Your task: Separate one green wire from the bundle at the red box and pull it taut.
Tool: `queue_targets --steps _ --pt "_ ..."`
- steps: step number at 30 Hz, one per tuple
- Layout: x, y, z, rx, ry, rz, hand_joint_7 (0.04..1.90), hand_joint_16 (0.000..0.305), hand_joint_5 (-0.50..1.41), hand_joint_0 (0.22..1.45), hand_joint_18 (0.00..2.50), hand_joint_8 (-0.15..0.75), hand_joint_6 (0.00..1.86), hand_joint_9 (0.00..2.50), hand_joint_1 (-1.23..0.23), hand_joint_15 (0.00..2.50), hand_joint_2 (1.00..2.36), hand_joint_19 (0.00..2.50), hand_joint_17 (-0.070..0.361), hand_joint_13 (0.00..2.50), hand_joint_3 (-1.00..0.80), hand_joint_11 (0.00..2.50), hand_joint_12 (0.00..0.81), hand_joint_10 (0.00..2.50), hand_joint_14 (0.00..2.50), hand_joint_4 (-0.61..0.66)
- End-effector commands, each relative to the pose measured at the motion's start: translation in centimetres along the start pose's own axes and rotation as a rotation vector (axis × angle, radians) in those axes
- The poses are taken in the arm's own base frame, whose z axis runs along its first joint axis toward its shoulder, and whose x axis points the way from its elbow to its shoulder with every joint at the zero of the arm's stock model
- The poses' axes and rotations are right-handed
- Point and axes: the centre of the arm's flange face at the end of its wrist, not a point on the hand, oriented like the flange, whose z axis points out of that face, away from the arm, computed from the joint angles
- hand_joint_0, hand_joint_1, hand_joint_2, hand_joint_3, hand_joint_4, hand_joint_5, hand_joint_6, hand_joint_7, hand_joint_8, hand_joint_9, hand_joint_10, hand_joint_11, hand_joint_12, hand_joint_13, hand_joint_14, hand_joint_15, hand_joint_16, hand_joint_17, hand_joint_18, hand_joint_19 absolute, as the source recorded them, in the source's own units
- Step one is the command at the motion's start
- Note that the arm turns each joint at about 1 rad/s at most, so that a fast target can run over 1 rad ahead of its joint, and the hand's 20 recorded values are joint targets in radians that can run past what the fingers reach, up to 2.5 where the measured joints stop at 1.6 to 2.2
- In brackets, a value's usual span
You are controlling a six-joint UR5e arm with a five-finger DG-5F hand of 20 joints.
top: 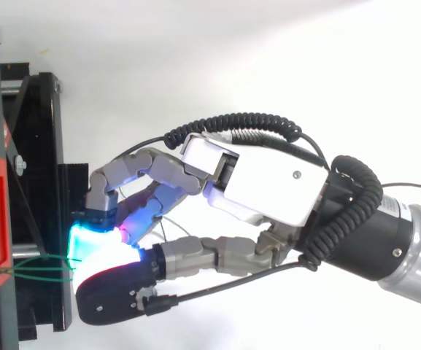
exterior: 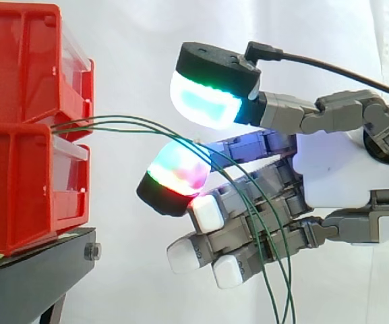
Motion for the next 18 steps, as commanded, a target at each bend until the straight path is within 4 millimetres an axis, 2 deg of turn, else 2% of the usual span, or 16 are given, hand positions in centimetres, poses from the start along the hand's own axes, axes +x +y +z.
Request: queue_targets --steps 1,4,7,18 --pt "-0.04 -0.05 0.02 0.001 -0.002 -0.001 0.98 0.052 -0.15 0.53 0.77 0.277 0.9 1.1 -0.54 0.4 1.0 0.62 0.118 0.89 -0.5 0.57 0.331 0.02 0.02 0.15" --pt "-0.09 0.06 0.01 0.0 -0.004 0.0 1.0 0.05 -0.15 0.58 0.75 0.265 0.89 1.09 -0.67 0.4 1.01 0.63 0.112 0.87 -0.42 0.58 0.317 0.02 0.02 0.14" --pt "-0.06 -0.05 0.02 0.001 -0.003 -0.001 1.01 0.05 -0.15 0.6 0.73 0.256 0.89 1.06 -0.73 0.41 1.01 0.63 0.112 0.87 -0.36 0.57 0.316 0.02 0.02 0.13" --pt "-0.06 -0.05 0.02 0.001 -0.003 -0.001 1.01 0.049 -0.16 0.64 0.73 0.252 0.9 1.03 -0.79 0.4 1.01 0.61 0.109 0.85 -0.32 0.57 0.31 0.02 0.02 0.08"
